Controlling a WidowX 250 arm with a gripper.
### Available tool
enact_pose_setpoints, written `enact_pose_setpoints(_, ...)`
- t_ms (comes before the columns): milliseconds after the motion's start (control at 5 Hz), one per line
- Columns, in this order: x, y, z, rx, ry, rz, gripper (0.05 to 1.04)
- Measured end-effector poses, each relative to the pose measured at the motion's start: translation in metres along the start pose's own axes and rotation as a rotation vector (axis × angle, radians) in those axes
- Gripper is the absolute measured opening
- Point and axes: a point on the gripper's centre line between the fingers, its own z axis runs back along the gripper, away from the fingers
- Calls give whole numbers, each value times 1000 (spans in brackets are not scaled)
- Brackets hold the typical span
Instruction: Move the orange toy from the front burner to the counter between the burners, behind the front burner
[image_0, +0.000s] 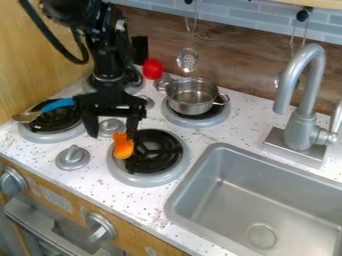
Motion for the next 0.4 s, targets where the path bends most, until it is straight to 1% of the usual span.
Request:
enact_pose_setpoints(200,1,-2,-13,-13,7,18,1003)
enact_pose_setpoints(400,3,-7,-23,-39,-1,11,996)
